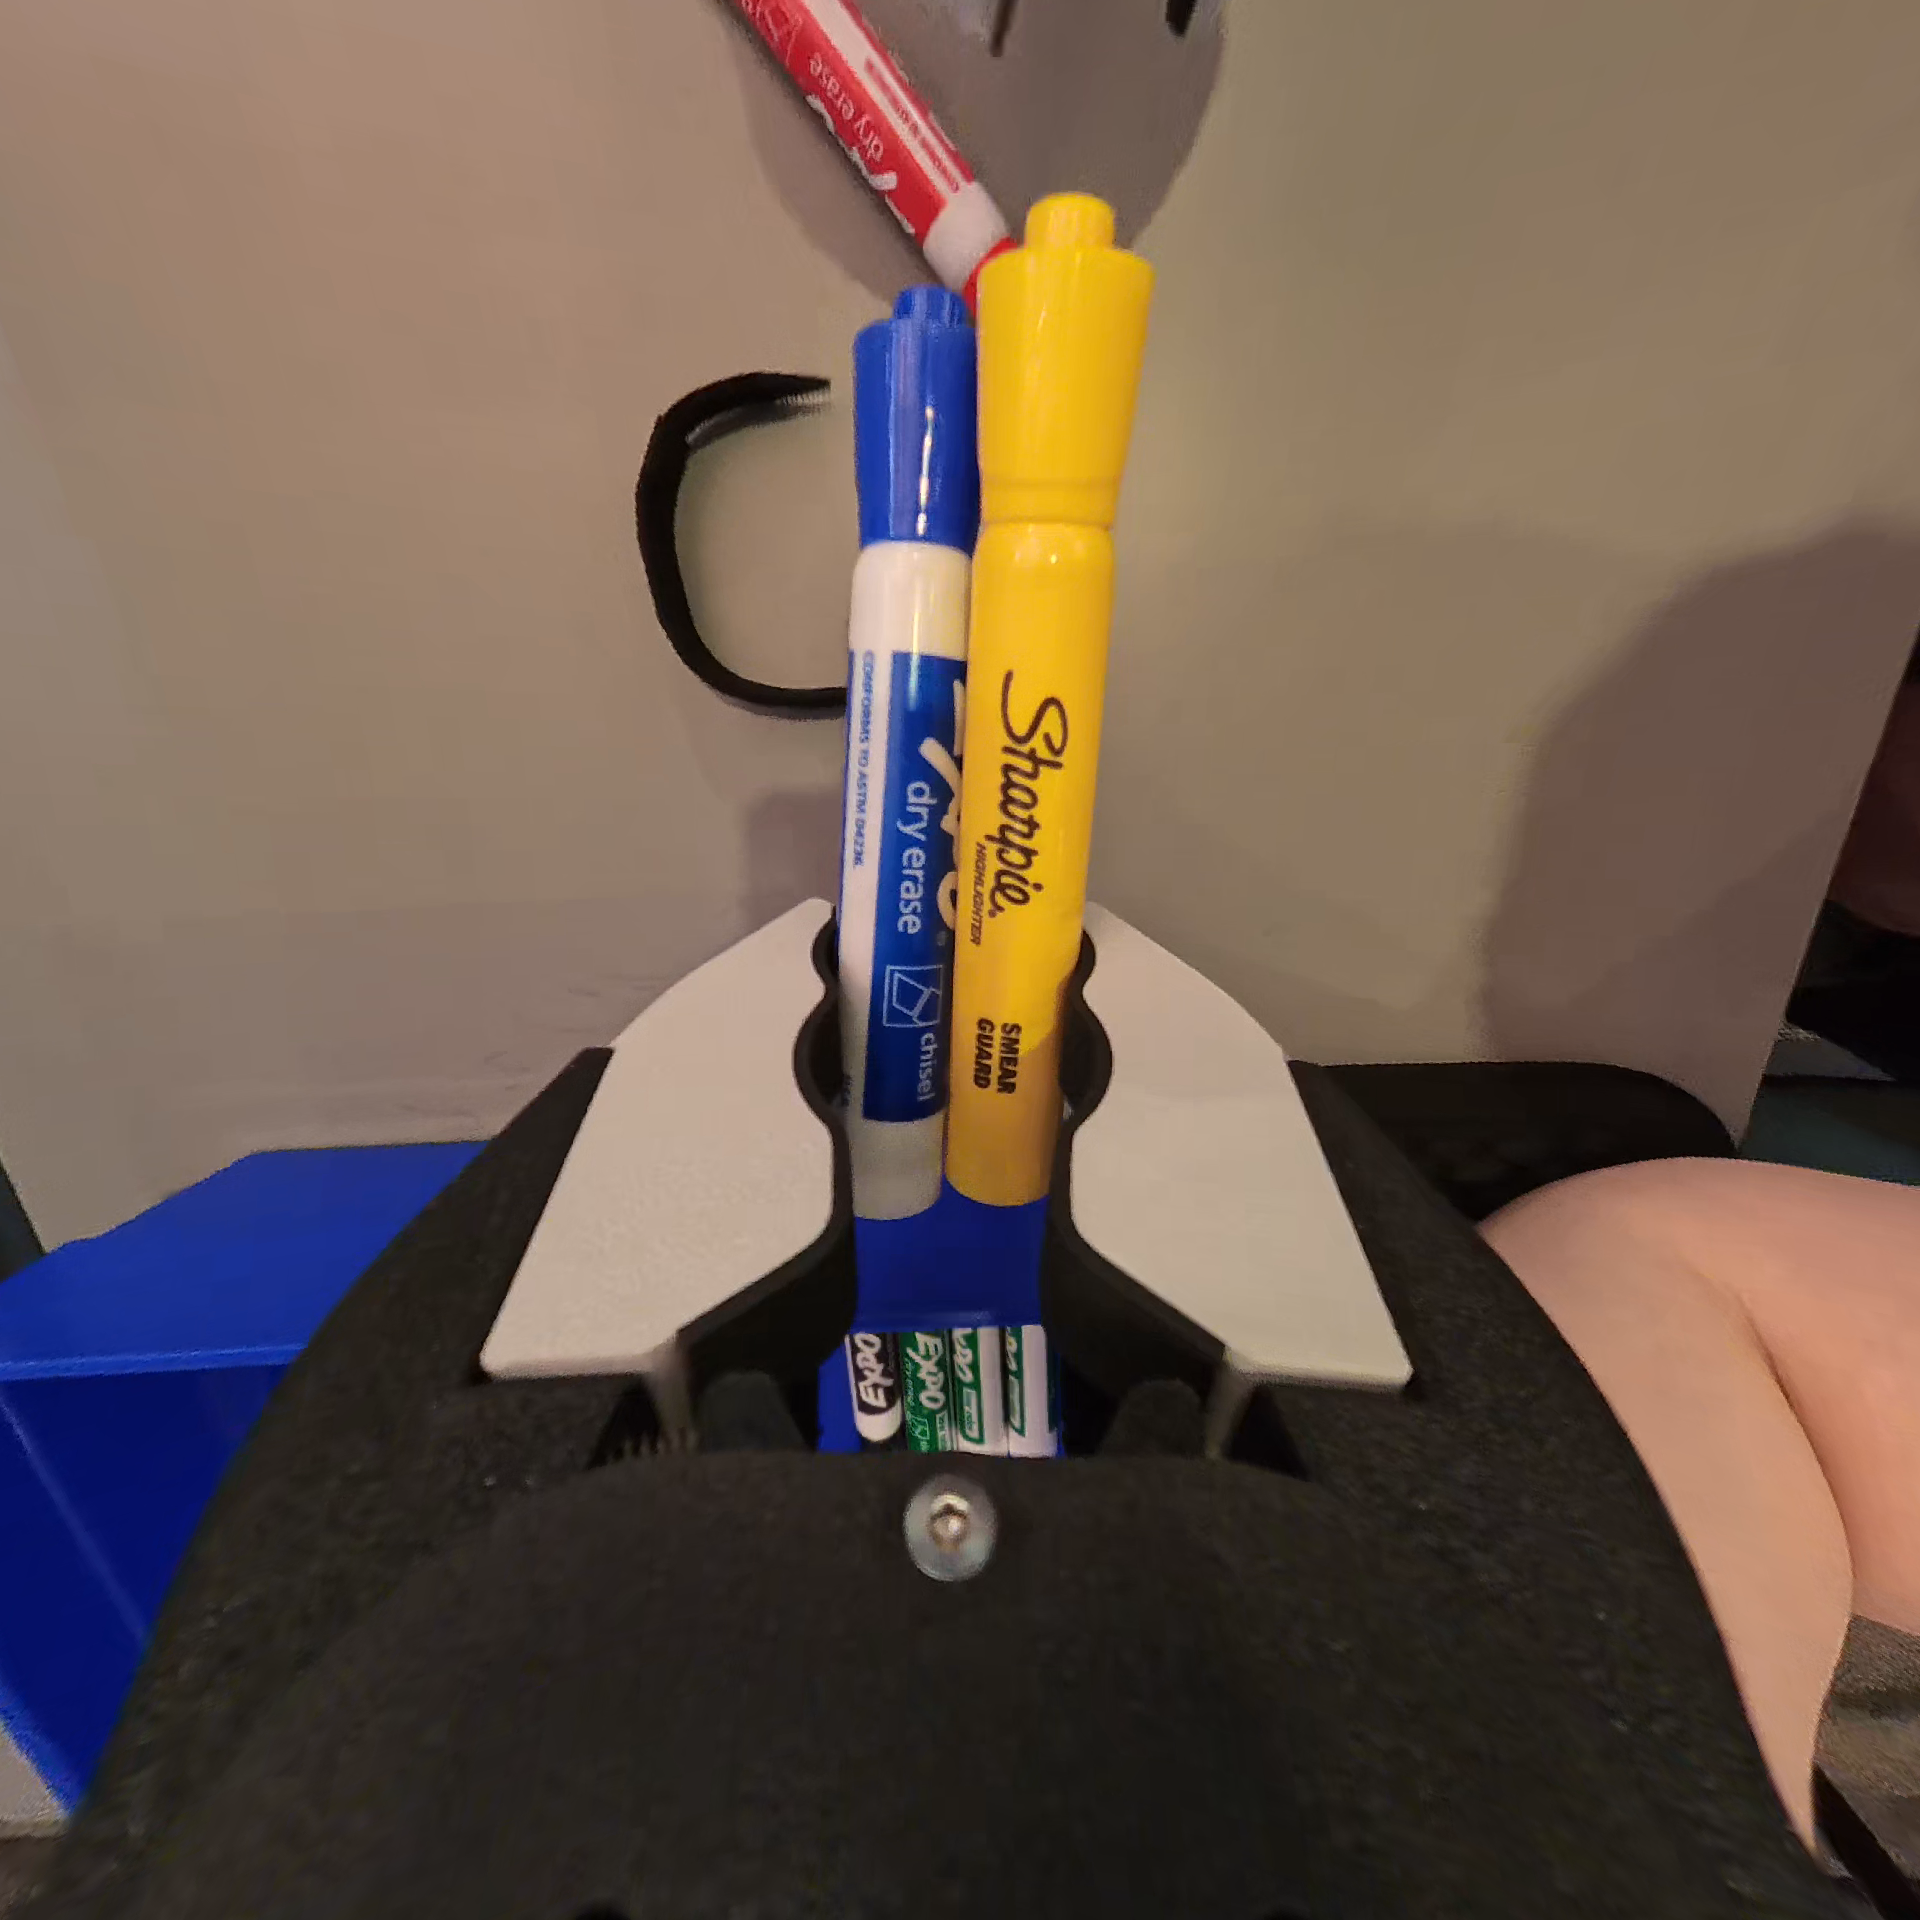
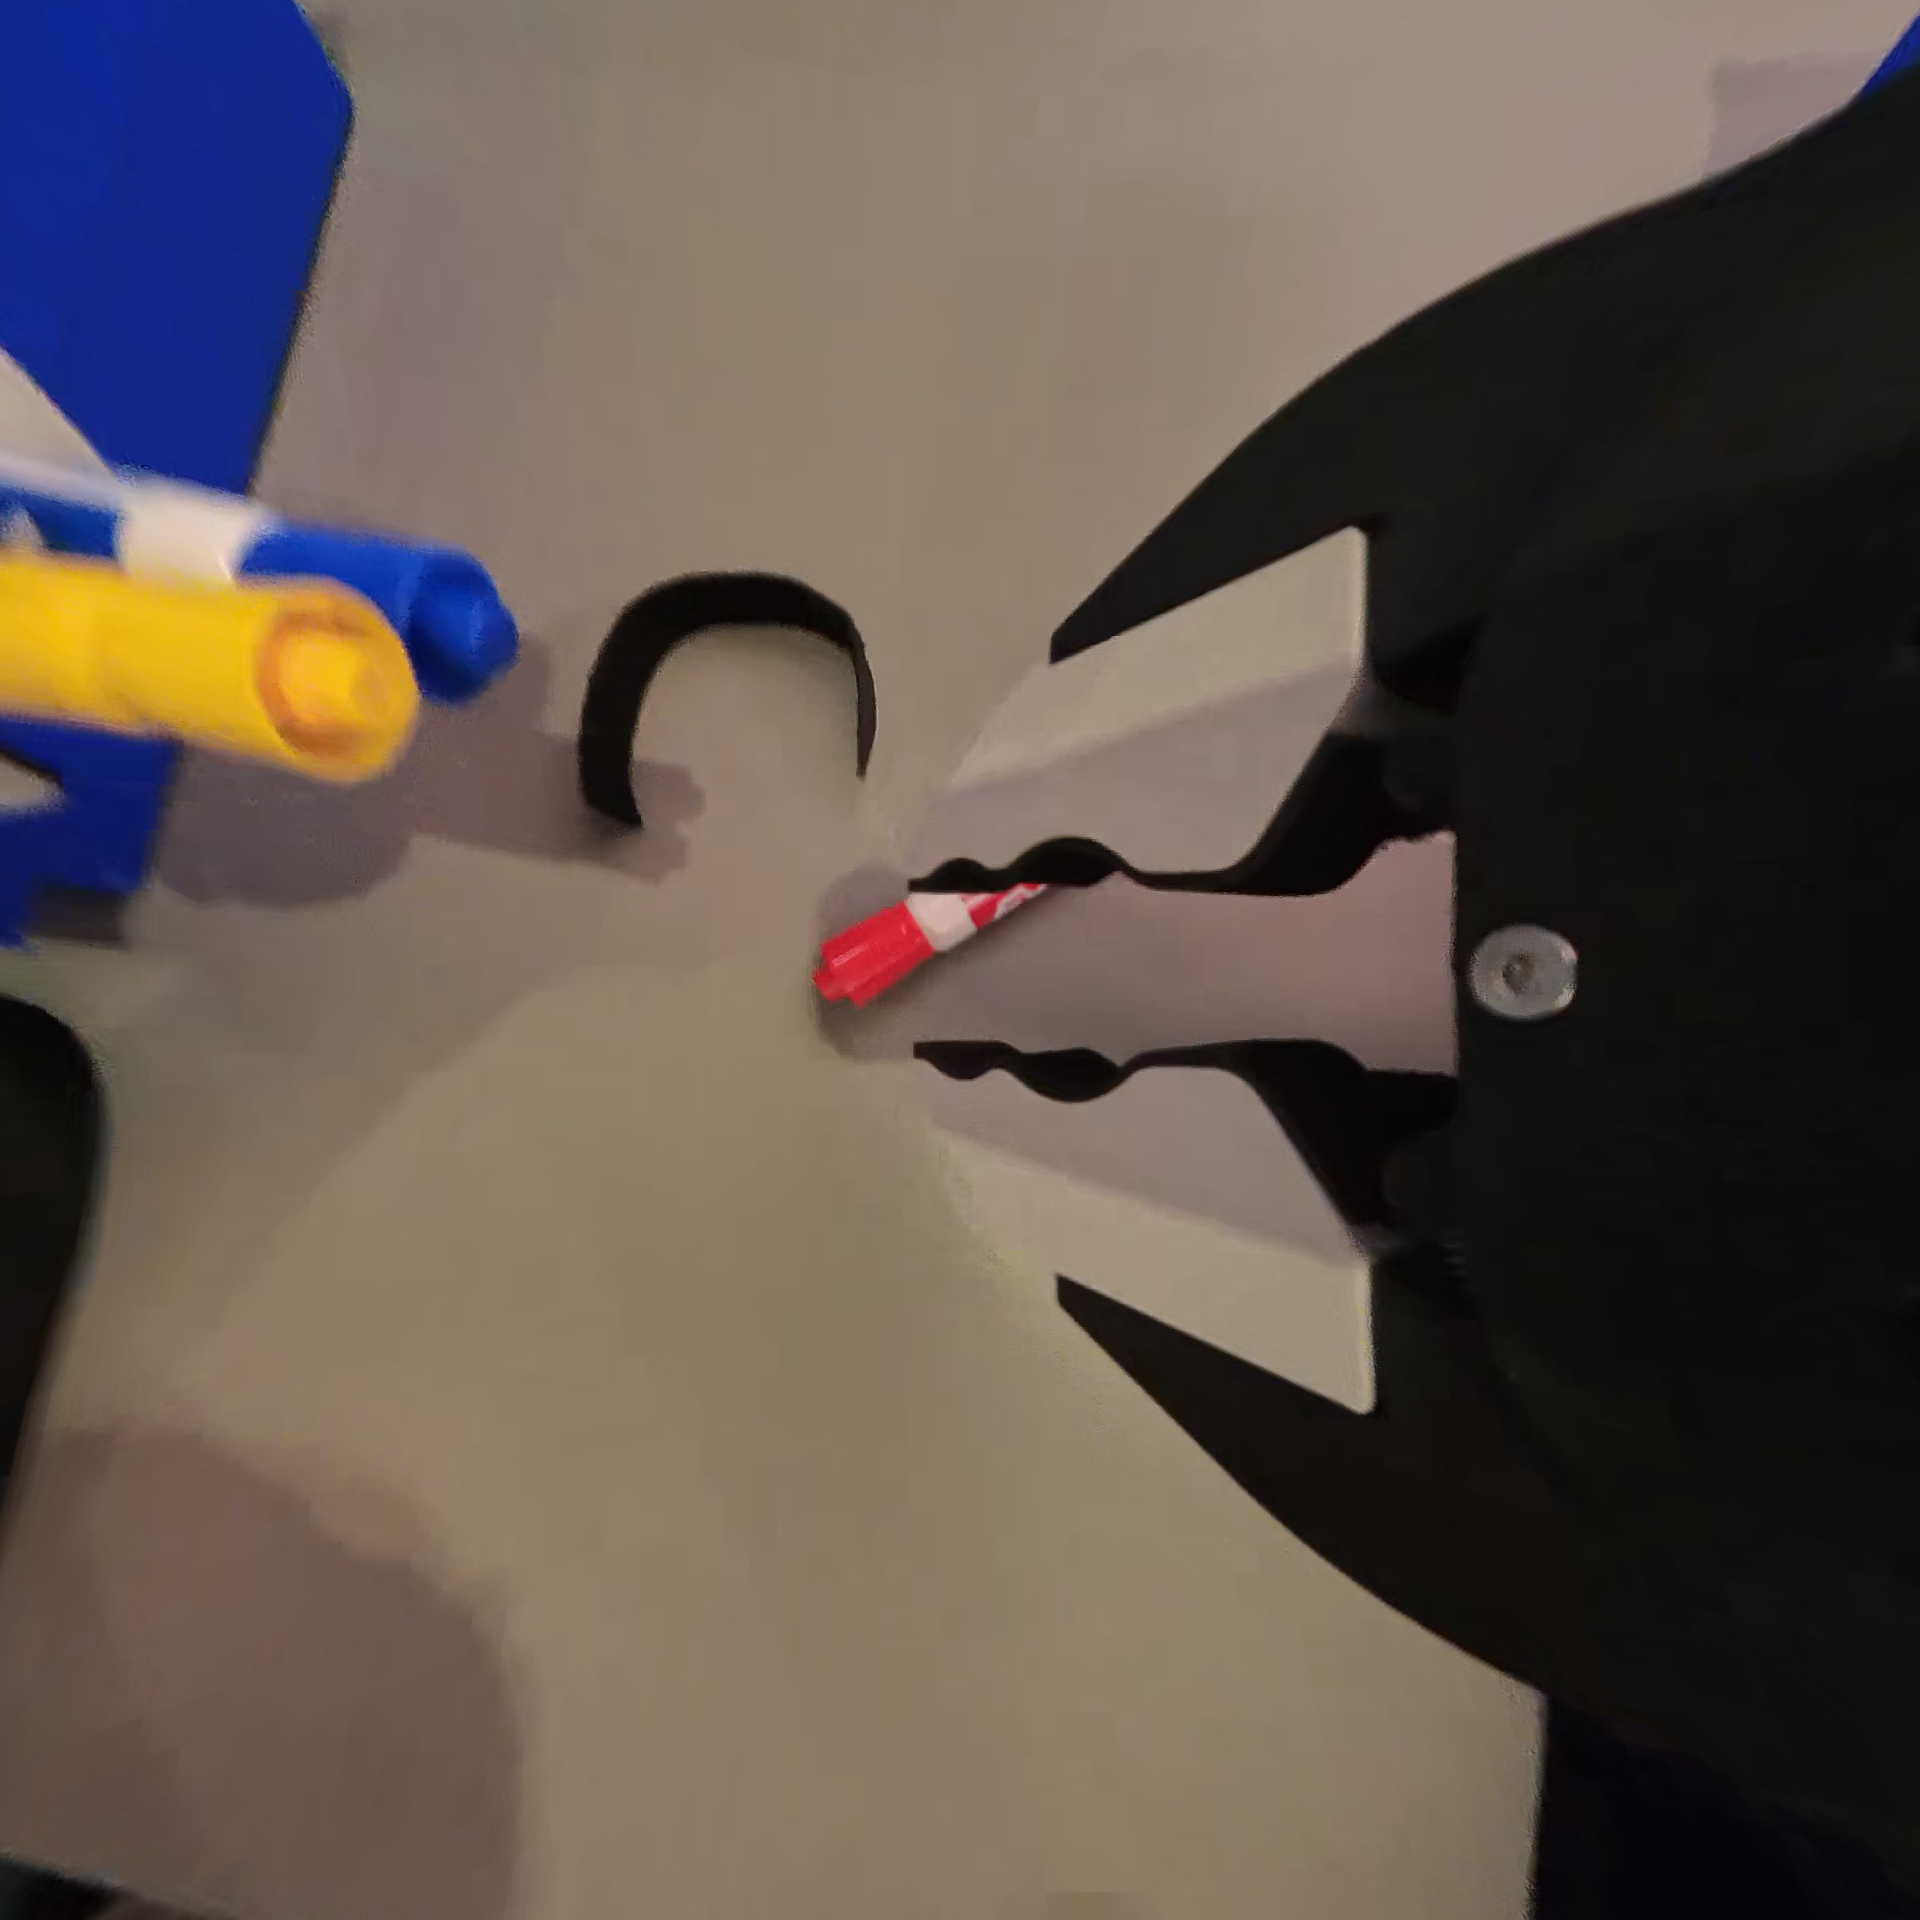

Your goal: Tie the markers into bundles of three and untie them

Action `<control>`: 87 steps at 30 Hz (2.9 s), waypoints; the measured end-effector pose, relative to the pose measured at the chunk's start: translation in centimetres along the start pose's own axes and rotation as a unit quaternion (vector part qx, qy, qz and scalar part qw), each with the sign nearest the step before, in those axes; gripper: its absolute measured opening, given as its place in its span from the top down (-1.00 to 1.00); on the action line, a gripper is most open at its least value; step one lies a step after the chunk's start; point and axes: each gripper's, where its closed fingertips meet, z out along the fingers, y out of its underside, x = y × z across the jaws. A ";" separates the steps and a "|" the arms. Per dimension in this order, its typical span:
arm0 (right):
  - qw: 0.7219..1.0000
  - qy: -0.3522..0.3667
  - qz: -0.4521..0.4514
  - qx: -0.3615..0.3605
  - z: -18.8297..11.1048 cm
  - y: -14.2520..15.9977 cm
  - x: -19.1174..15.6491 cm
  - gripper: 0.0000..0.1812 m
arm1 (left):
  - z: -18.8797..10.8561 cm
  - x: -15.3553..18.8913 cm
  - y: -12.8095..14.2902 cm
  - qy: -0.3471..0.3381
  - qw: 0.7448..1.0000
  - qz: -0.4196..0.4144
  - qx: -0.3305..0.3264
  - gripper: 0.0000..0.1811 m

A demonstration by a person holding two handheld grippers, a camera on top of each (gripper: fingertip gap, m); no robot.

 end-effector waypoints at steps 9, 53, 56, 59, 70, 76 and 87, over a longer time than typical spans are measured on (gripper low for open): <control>0.973 -0.011 -0.141 -0.184 4.2 2.4 0.3 0.62 | -0.8 -0.6 1.3 -0.021 0.999 -0.024 -0.002 0.58; 0.993 -0.054 0.092 -0.052 -4.0 1.7 1.1 0.81 | 0.7 -1.9 0.9 -0.011 0.999 -0.039 0.004 0.57; 0.987 -0.065 0.125 -0.083 -3.7 3.2 0.9 0.82 | 0.8 -1.9 0.9 -0.008 0.999 -0.040 0.002 0.58; 0.973 -0.077 0.153 -0.155 -3.1 6.0 0.5 0.90 | 0.7 -2.0 1.1 -0.010 0.999 -0.043 0.001 0.57; 0.961 -0.012 0.120 -0.250 -1.5 8.1 1.8 0.82 | 0.0 -1.8 1.2 -0.015 0.999 -0.046 0.012 0.57; 0.964 0.003 0.106 -0.243 -1.1 7.9 2.2 0.56 | -0.3 -1.8 1.3 -0.019 0.999 -0.044 0.018 0.57; 0.969 -0.009 0.106 -0.224 2.3 7.7 2.5 0.80 | 0.3 -2.3 1.9 -0.019 0.998 -0.059 -0.001 0.57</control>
